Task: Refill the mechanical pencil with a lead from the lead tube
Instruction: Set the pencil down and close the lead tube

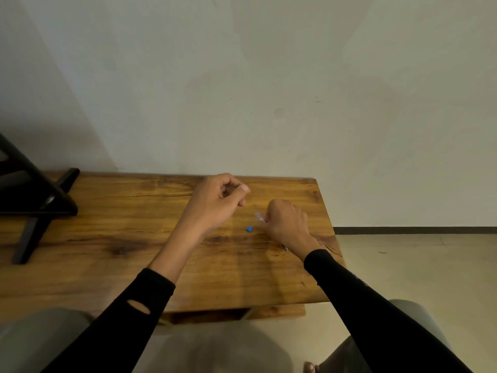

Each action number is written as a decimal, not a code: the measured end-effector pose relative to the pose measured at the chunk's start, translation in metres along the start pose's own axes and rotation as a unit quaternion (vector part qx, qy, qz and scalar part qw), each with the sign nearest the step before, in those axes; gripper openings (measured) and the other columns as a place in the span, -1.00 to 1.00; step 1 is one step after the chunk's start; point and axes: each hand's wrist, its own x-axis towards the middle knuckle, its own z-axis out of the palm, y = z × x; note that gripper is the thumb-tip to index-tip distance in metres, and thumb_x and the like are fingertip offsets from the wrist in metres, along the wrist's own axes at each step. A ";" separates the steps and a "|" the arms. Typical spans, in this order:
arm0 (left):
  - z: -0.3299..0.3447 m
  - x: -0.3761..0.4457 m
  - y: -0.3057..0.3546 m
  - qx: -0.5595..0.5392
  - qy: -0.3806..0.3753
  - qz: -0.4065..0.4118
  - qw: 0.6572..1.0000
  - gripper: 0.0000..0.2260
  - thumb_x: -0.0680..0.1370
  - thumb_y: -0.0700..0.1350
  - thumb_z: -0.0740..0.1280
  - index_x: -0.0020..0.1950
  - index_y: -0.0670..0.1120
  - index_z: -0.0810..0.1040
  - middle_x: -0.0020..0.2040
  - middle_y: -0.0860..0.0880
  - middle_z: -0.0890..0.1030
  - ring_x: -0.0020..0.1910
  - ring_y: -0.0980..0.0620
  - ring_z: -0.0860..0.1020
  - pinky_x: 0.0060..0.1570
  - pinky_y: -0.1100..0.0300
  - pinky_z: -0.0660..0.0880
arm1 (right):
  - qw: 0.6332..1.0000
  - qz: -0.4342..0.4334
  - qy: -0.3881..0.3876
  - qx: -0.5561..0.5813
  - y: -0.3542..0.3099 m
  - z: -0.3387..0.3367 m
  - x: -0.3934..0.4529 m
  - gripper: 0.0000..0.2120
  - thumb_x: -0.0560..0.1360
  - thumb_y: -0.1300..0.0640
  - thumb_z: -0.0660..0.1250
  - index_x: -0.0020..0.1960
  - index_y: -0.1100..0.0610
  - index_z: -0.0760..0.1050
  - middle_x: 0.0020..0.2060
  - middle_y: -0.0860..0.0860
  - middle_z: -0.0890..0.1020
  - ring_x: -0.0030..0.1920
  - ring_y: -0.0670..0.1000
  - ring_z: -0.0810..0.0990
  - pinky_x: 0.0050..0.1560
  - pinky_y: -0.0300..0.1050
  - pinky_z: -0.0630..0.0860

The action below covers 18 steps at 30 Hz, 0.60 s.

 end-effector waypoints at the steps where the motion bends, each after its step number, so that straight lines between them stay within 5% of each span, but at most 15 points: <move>1: 0.000 0.002 -0.005 0.002 0.012 -0.029 1.000 -0.86 0.60 0.05 0.41 -0.08 0.08 0.73 -0.25 0.11 0.75 -0.14 0.07 0.69 0.14 -0.19 0.66 | 0.999 0.011 0.020 0.038 -0.002 -0.005 0.000 -0.67 0.51 -0.09 0.51 -0.25 -0.01 0.41 -0.30 -0.06 0.55 -0.32 -0.02 0.51 -0.39 -0.15 0.24; 5: 0.005 0.005 -0.017 -0.008 0.019 -0.115 0.993 -0.79 0.64 0.17 0.36 -0.06 0.12 0.72 -0.05 0.09 0.77 0.07 0.05 0.71 0.06 -0.05 0.72 | 0.976 0.005 0.090 0.201 -0.022 -0.025 -0.007 -0.79 0.47 -0.10 0.50 -0.19 0.00 0.58 -0.29 -0.11 0.63 -0.26 -0.10 0.60 -0.34 -0.12 0.44; 8: 0.018 0.003 -0.017 -0.056 -0.004 -0.129 0.990 -0.78 0.68 0.13 0.35 0.04 0.09 0.76 0.02 0.05 0.79 0.04 0.06 0.75 -0.12 0.10 0.71 | 0.955 -0.047 0.119 0.268 -0.040 -0.030 -0.017 -0.77 0.50 -0.13 0.46 -0.20 0.00 0.59 -0.31 -0.12 0.63 -0.29 -0.12 0.57 -0.36 -0.14 0.49; 10: 0.023 0.002 -0.017 -0.066 0.017 -0.107 0.992 -0.79 0.71 0.02 0.33 0.07 0.04 0.76 -0.03 0.00 0.80 -0.05 0.06 0.76 -0.14 0.09 0.73 | 0.952 -0.099 0.118 0.266 -0.048 -0.029 -0.022 -0.83 0.52 -0.02 0.49 -0.21 -0.05 0.56 -0.33 -0.17 0.59 -0.32 -0.17 0.53 -0.35 -0.33 0.39; 15: 0.011 0.006 -0.016 -0.077 0.061 -0.080 0.992 -0.76 0.76 -0.05 0.26 0.08 0.06 0.73 -0.11 0.00 0.79 -0.15 0.07 0.75 -0.20 0.14 0.73 | 0.935 -0.201 0.051 0.287 -0.035 -0.033 -0.012 -0.90 0.55 0.11 0.53 -0.03 -0.02 0.61 -0.18 -0.18 0.65 -0.22 -0.12 0.59 -0.24 -0.33 0.46; 18: 0.004 0.007 -0.015 -0.082 0.081 -0.080 0.990 -0.76 0.77 -0.04 0.23 0.13 0.01 0.71 -0.09 -0.05 0.78 -0.12 0.04 0.74 -0.18 0.20 0.69 | 0.962 -0.242 -0.002 0.126 -0.015 -0.021 -0.004 -0.83 0.58 0.31 0.42 0.08 0.06 0.60 -0.08 -0.09 0.65 -0.12 -0.05 0.61 -0.14 -0.16 0.49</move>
